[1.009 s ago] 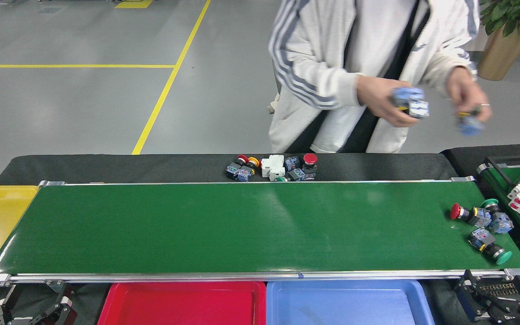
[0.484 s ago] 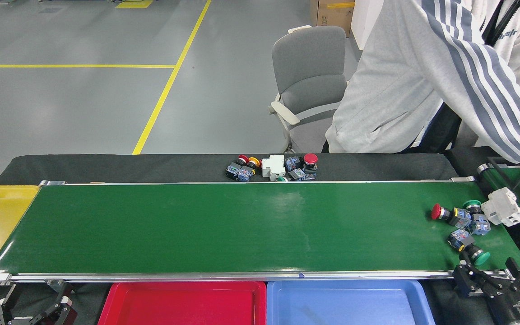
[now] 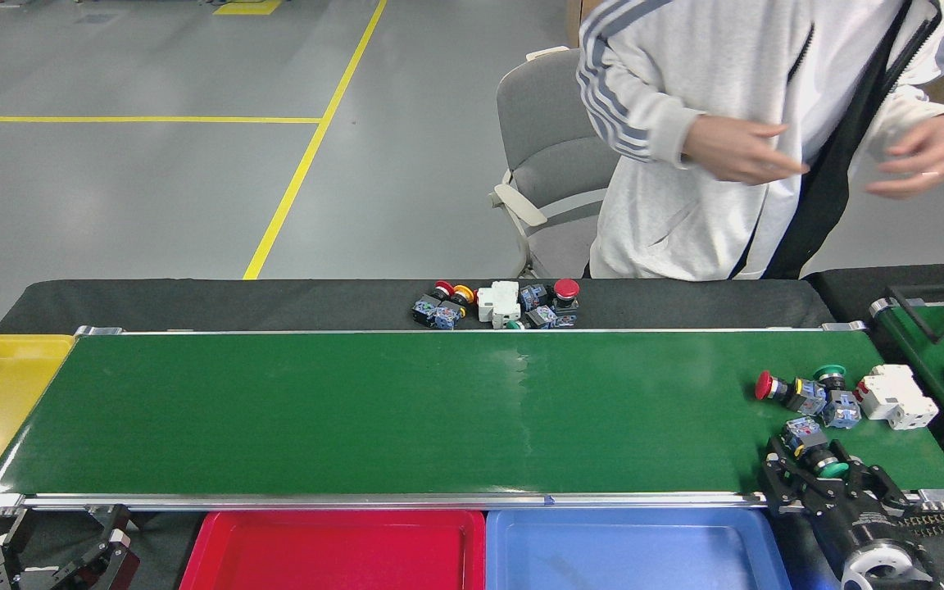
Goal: Pick switch part from conveyor to tray
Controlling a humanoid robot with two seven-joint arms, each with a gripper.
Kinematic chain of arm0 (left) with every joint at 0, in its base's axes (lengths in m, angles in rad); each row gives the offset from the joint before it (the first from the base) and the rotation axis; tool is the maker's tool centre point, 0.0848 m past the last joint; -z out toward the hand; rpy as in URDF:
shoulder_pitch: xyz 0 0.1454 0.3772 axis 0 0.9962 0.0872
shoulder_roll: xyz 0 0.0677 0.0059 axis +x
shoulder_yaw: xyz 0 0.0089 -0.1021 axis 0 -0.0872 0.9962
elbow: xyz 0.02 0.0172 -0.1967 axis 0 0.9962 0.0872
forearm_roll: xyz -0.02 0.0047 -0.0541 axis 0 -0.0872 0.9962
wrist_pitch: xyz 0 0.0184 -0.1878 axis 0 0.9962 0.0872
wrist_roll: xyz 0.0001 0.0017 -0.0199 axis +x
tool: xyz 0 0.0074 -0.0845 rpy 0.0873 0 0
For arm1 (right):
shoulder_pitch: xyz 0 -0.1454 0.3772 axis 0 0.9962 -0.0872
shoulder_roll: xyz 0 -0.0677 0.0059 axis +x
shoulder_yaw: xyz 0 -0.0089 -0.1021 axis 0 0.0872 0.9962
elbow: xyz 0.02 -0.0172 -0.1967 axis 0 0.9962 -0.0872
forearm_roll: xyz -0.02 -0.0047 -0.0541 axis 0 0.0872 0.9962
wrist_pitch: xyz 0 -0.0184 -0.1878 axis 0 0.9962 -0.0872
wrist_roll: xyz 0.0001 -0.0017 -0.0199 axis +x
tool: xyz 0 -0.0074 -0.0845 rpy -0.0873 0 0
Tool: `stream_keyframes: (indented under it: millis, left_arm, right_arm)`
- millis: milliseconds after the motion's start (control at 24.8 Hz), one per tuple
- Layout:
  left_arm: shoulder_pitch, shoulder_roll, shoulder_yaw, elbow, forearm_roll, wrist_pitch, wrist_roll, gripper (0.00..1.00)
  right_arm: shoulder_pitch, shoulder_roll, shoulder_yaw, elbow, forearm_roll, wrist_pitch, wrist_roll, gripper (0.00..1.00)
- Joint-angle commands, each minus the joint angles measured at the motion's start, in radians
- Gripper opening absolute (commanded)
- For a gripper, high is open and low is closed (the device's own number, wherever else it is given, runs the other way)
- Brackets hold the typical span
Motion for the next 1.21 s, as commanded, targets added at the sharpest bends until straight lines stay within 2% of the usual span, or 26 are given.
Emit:
stream_keyframes:
  millis: [0,121,161,202,323,363,444,484,525,565,606,686,888,1009,1050,1171]
  left_arm:
    - [-0.007,0.012,0.006,-0.009,-0.002,0.002,0.009,1.0]
    - [-0.005,0.012,0.008,-0.009,-0.002,0.002,0.009,1.0]
    - [-0.005,0.011,0.009,-0.009,-0.002,0.002,0.009,1.0]
    - [-0.007,0.011,0.009,-0.009,-0.002,0.002,0.009,1.0]
    - [-0.005,0.012,0.011,-0.009,-0.002,0.0,0.009,1.0]
    - [-0.005,0.012,0.011,-0.009,-0.002,0.0,0.009,1.0]
    - [-0.005,0.012,0.005,-0.011,-0.002,0.0,0.009,1.0]
    - [-0.004,0.012,0.003,-0.012,-0.002,0.0,0.009,1.0]
    - [-0.004,0.012,0.003,-0.012,-0.002,0.0,0.009,1.0]
    - [-0.004,0.012,0.003,-0.011,-0.002,0.0,0.009,1.0]
    - [-0.004,0.014,0.002,-0.011,-0.004,0.0,0.009,1.0]
    - [-0.002,0.012,0.002,-0.012,-0.008,-0.001,0.009,1.0]
    - [0.004,0.009,0.002,-0.015,-0.008,-0.001,0.009,1.0]
    - [0.008,0.011,0.003,-0.012,-0.008,-0.001,0.009,1.0]
    - [0.008,0.012,0.002,-0.014,-0.008,-0.003,0.009,1.0]
    - [0.011,0.017,0.0,-0.017,-0.008,-0.013,0.009,1.0]
  right_arm:
    - [-0.014,-0.001,-0.002,-0.022,-0.004,-0.055,-0.01,0.03]
    - [-0.013,0.008,-0.002,-0.074,-0.019,-0.191,-0.041,0.01]
    - [-0.01,0.016,0.0,-0.111,-0.03,-0.282,-0.082,0.01]
    - [-0.007,0.035,0.007,-0.154,-0.032,-0.4,-0.108,0.01]
    - [-0.008,0.11,0.092,-0.227,-0.029,-0.637,-0.113,0.01]
    - [-0.013,0.12,0.127,-0.23,-0.024,-0.637,-0.113,0.01]
    - [-0.048,0.147,0.268,-0.229,0.011,-0.637,-0.107,0.11]
    - [-0.071,0.162,0.346,-0.218,0.053,-0.637,-0.107,0.29]
    - [-0.088,0.188,0.409,-0.192,0.096,-0.637,-0.107,0.59]
    - [-0.096,0.217,0.445,-0.169,0.111,-0.637,-0.11,0.96]
    - [-0.099,0.242,0.468,-0.146,0.111,-0.633,-0.11,1.0]
    - [-0.097,0.266,0.5,-0.132,0.117,-0.633,-0.11,1.0]
    - [-0.076,0.265,0.501,-0.146,0.109,-0.587,-0.11,1.0]
    - [0.053,0.246,0.296,-0.247,0.106,-0.45,-0.114,1.0]
    - [0.147,0.262,0.181,-0.31,0.106,-0.355,-0.116,1.0]
    - [0.299,0.328,0.057,-0.388,0.106,-0.139,-0.179,1.0]
